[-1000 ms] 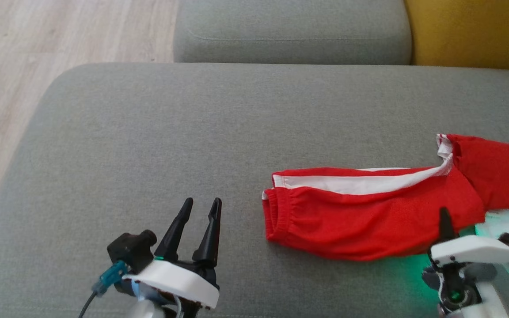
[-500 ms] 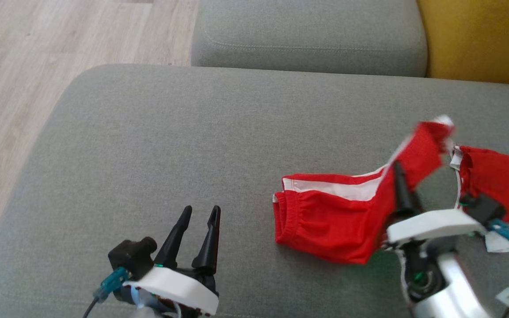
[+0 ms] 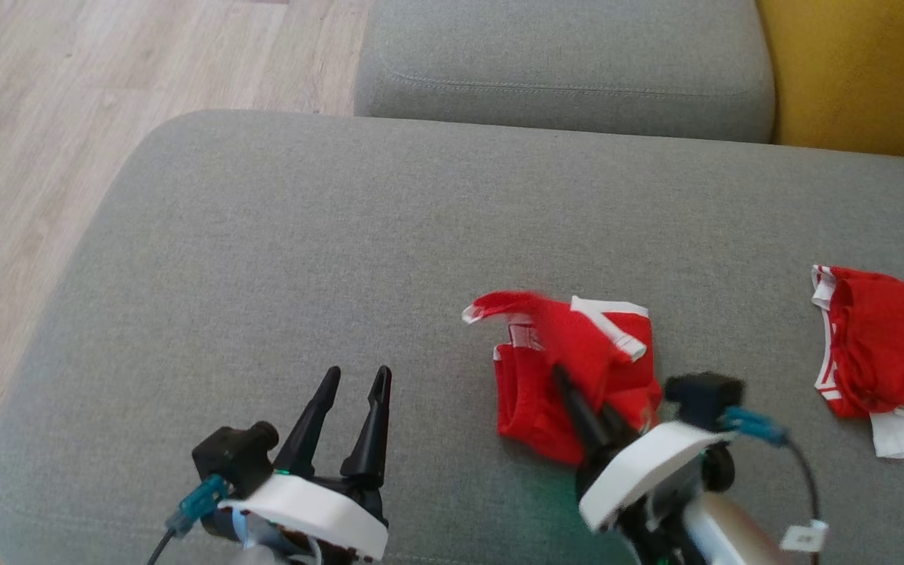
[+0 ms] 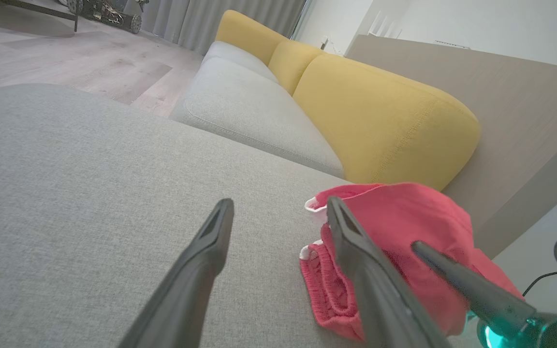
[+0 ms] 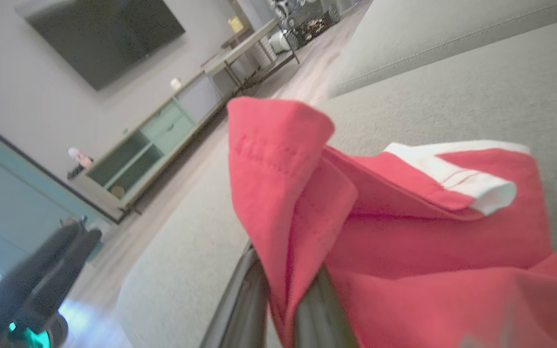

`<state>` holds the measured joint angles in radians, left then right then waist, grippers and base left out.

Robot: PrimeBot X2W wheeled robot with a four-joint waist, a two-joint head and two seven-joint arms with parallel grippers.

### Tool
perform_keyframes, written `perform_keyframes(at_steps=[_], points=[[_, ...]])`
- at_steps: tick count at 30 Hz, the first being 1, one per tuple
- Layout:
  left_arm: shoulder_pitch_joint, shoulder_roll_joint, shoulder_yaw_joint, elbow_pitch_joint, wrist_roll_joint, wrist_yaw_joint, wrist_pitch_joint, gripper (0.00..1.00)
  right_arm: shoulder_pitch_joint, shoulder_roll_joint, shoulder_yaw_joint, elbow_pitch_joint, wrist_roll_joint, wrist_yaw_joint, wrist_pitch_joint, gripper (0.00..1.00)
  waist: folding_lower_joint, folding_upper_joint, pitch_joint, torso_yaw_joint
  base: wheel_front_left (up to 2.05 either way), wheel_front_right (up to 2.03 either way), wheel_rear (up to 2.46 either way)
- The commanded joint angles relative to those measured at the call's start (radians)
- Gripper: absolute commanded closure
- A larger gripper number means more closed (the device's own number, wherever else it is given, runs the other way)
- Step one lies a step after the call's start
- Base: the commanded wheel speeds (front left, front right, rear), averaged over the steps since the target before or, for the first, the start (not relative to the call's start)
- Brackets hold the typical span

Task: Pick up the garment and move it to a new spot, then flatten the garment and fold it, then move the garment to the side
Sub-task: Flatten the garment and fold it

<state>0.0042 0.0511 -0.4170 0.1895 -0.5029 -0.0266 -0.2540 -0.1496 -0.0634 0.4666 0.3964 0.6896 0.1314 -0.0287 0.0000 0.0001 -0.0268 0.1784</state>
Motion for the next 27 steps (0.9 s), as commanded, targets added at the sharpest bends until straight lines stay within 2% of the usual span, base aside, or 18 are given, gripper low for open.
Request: perform_keyframes(at_steps=[1,4,5,6,7,10,27], points=[[-0.031,-0.001,0.025,-0.030,0.007,0.005,-0.008,0.00,-0.033,-0.012,0.044,-0.021,-0.041,-0.001,0.004,1.00,0.0000,-0.0001,0.001,0.002,0.00,0.00,0.00],[-0.031,-0.001,0.022,-0.029,0.004,0.007,-0.008,0.00,-0.043,-0.022,0.099,0.009,-0.110,-0.001,0.013,1.00,0.0000,-0.0001,0.002,0.005,0.00,0.00,0.00],[-0.032,-0.001,0.020,-0.028,0.003,0.007,-0.008,0.00,-0.044,-0.024,0.113,0.021,-0.129,-0.001,0.015,0.87,0.0000,-0.0001,0.002,0.006,0.00,0.00,0.00],[-0.032,-0.001,0.019,-0.027,0.002,0.008,-0.008,0.00,-0.046,-0.025,0.126,0.033,-0.147,-0.001,0.017,0.55,0.0000,-0.0001,0.002,0.007,0.00,0.00,0.00],[-0.032,-0.001,0.018,-0.027,0.001,0.009,-0.008,0.00,-0.049,-0.027,0.141,0.045,-0.168,-0.001,0.017,0.00,0.0000,-0.0001,0.002,0.008,0.00,0.00,0.00],[-0.033,-0.001,0.013,-0.024,-0.002,0.011,-0.008,0.00,-0.054,-0.024,0.163,0.076,-0.202,-0.001,0.001,0.00,0.0000,-0.0001,0.001,0.012,0.00,0.00,0.00],[-0.033,-0.001,0.009,-0.025,-0.015,0.021,-0.008,0.00,-0.084,0.002,0.251,0.175,-0.218,-0.001,-0.036,0.00,0.0000,-0.0001,0.000,0.026,0.00,0.00,0.00]])
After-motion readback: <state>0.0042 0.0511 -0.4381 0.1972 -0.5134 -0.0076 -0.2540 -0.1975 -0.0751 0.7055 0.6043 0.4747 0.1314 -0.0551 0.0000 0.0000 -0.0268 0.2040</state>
